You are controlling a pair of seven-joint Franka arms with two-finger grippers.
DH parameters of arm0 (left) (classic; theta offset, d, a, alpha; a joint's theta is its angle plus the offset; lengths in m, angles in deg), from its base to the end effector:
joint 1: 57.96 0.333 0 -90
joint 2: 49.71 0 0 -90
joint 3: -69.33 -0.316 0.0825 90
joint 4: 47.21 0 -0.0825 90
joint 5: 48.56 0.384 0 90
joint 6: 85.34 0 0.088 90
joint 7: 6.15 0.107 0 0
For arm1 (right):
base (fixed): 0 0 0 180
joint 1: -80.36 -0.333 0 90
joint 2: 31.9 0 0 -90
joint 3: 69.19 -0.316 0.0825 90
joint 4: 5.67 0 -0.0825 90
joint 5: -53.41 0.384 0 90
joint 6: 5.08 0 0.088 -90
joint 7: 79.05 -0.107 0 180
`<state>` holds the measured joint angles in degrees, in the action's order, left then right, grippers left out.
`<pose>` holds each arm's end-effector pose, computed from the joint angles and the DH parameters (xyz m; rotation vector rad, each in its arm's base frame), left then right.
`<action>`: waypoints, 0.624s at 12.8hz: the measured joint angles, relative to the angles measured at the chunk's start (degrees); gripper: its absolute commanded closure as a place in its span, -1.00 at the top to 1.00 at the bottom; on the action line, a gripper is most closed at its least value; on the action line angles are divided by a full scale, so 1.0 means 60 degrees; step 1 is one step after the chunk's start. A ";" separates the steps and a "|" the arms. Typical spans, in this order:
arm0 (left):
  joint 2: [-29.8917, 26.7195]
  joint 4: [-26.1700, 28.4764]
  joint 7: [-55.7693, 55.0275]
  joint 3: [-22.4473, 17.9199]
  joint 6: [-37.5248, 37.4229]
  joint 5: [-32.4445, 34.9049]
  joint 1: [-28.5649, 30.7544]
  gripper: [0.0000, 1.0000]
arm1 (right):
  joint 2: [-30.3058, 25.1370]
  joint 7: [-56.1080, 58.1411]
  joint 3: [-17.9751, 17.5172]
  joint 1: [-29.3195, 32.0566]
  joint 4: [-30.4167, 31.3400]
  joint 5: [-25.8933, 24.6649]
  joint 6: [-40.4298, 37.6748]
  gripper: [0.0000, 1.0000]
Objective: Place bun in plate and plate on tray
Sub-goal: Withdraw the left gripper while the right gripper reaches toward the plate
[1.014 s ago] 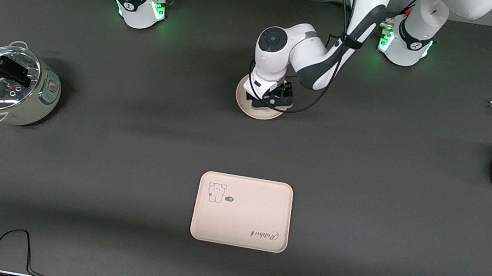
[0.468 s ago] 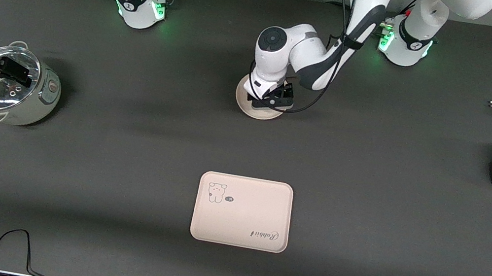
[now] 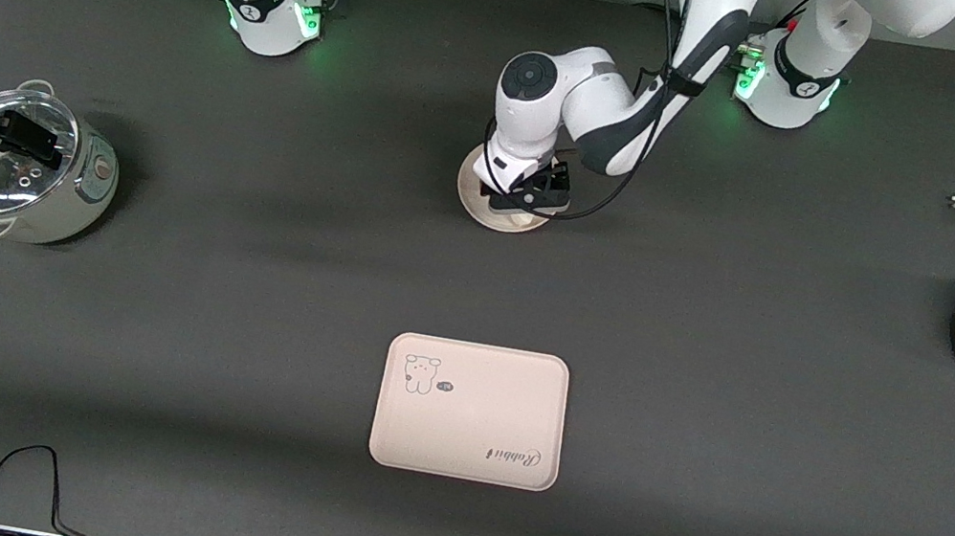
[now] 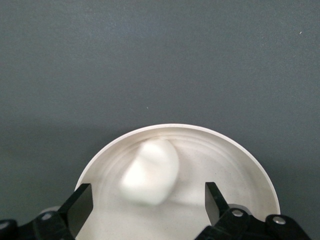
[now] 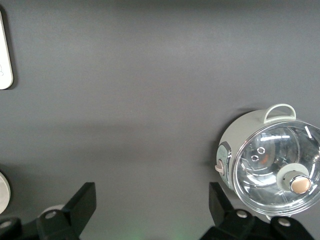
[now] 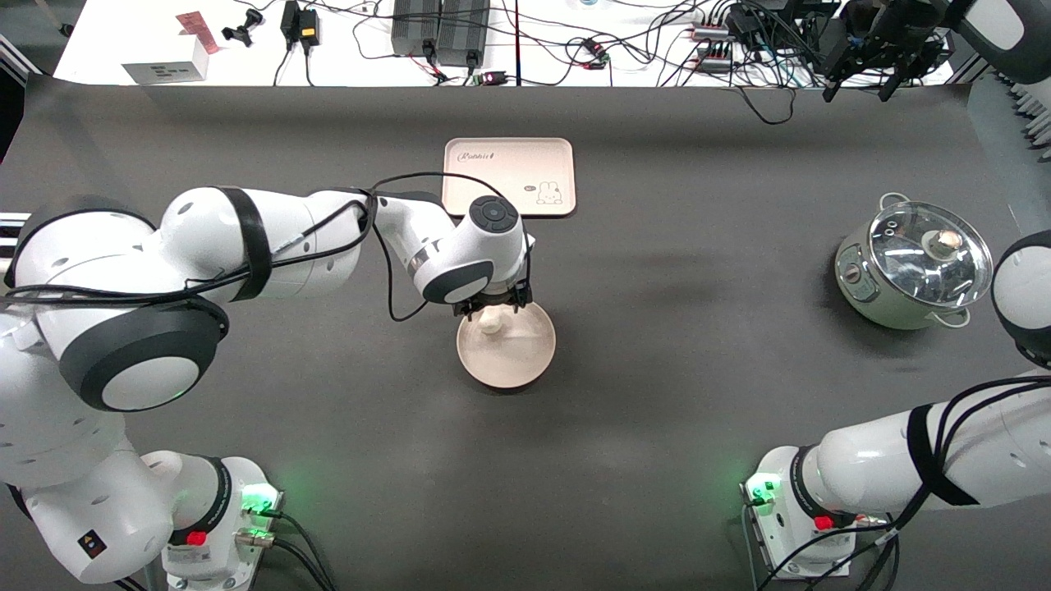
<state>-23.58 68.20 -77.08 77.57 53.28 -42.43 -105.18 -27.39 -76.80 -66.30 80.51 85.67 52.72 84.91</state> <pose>0.3418 -0.4927 0.2223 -3.0839 -0.3113 0.0235 0.5733 -0.0307 0.5691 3.1261 -0.0207 -0.1608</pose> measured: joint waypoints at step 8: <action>-0.0374 -0.2239 0.4716 -0.0308 -0.3179 0.0026 0.2382 1.00 | -0.0092 0.0000 -0.0027 -0.0063 0.0108 0.0011 -0.0007 1.00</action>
<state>-25.82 54.76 -48.78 75.72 34.21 -42.27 -90.89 -27.94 -76.80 -66.47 80.13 86.32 52.79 84.87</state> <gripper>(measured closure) 0.000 0.000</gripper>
